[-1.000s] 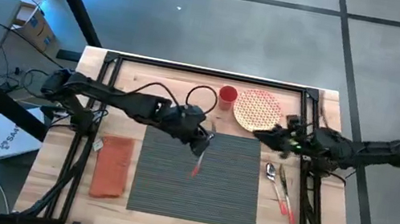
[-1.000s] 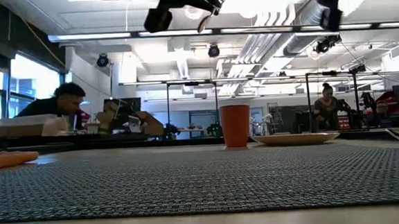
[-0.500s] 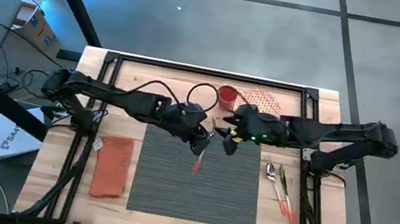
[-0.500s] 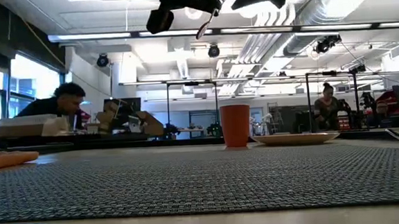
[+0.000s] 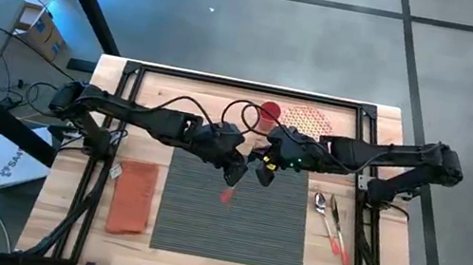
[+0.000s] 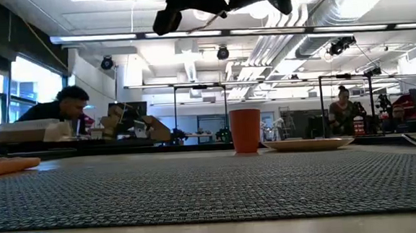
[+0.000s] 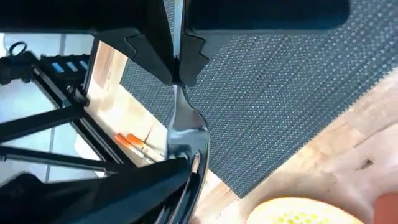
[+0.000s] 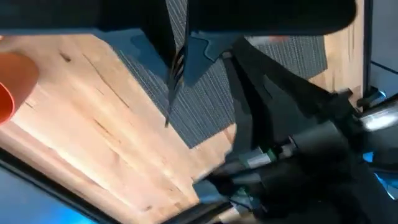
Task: Set table place
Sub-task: Put the orange fork to the beside the orange spoon on the table, then fold the orange table napkin
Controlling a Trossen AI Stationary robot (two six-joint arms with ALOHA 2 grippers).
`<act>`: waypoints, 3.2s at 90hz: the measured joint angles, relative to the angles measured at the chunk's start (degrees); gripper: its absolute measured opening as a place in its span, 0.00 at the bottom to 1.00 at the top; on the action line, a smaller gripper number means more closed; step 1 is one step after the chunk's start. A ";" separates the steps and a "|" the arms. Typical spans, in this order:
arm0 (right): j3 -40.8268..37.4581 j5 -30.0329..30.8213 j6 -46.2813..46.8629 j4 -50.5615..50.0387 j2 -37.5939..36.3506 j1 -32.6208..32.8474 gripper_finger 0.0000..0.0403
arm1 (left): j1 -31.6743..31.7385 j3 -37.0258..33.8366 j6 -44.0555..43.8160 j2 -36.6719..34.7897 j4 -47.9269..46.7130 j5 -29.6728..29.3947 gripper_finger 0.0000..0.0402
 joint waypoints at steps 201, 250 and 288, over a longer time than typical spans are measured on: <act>-24.19 -17.13 12.78 2.85 -13.39 -1.40 0.52 | -9.52 -40.11 -37.62 -28.24 -46.21 11.49 0.36; -23.79 -17.25 11.27 3.19 -13.35 -3.18 0.51 | 6.99 -39.94 -5.35 -11.16 -43.36 11.12 0.36; -23.79 -17.42 11.17 3.19 -13.33 -1.30 0.51 | 13.85 -39.74 15.50 4.44 -44.51 17.59 0.29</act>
